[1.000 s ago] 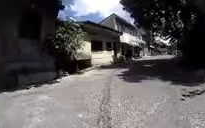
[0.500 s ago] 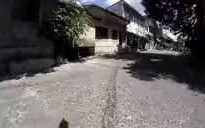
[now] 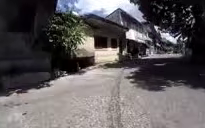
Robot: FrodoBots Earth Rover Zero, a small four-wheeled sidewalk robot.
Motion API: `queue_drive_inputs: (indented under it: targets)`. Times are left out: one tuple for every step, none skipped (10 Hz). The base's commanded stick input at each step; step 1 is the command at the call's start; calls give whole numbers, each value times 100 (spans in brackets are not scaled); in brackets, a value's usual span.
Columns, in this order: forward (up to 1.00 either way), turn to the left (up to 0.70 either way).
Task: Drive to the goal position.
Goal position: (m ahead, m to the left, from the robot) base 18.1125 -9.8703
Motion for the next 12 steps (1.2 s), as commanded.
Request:
queue_drive_inputs:
  targets:
    - [85, -34]
    - [85, -34]
    - [85, -34]
    - [85, -34]
    - [85, -34]
    - [85, -34]
    - [85, -19]
    - [85, 0]
    - [85, 0]
    - [85, 0]
    - [85, 0]
    - [85, 0]
